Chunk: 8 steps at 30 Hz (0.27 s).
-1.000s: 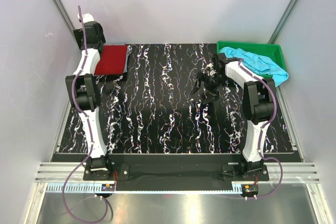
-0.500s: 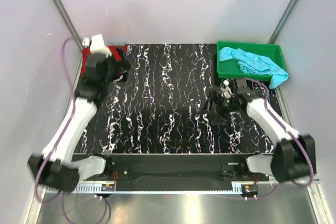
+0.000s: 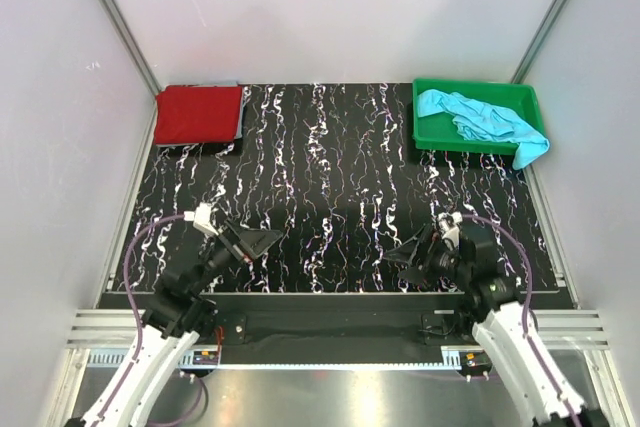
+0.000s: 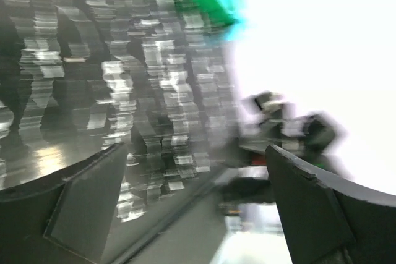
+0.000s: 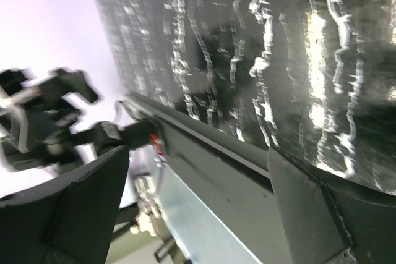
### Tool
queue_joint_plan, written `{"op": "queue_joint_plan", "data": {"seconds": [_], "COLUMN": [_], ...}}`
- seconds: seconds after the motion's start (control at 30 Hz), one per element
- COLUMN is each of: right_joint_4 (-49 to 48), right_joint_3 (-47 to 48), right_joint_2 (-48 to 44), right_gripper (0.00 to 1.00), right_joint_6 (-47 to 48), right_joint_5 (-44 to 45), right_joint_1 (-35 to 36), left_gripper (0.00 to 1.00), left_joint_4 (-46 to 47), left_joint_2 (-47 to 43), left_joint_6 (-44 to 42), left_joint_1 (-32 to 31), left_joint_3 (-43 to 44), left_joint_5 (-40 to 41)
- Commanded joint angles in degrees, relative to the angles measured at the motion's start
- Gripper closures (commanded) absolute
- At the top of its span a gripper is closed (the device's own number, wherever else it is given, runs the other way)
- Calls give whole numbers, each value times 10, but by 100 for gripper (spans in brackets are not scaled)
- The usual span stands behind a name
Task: Fold and stack the t-shirts
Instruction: Reset both grippers
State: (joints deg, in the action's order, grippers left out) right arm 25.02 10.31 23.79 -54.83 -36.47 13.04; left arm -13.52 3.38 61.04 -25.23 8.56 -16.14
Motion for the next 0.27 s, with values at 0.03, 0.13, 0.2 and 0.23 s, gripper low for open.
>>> {"op": "queue_joint_plan", "data": {"seconds": [0.03, 0.13, 0.2, 0.23], "right_joint_4": [-48, -26, -98, -139], "right_joint_3": [-75, -102, -98, -96], "right_joint_2": [-144, -231, -193, -191], "right_gripper": [0, 1, 0, 0], "right_joint_6": [-123, -165, -164, -178], "right_joint_5": [-34, -66, -113, -134], "right_joint_1": [2, 2, 2, 3], "left_gripper": [1, 1, 1, 1], "left_joint_4": [162, 363, 495, 540], "left_joint_2": [-99, -59, -46, -45], "left_joint_6": [176, 242, 287, 326], "left_joint_1": [-1, -2, -2, -2], "left_joint_3": [-135, -180, -188, -194], "left_joint_5": [-119, -169, -171, -168]}}
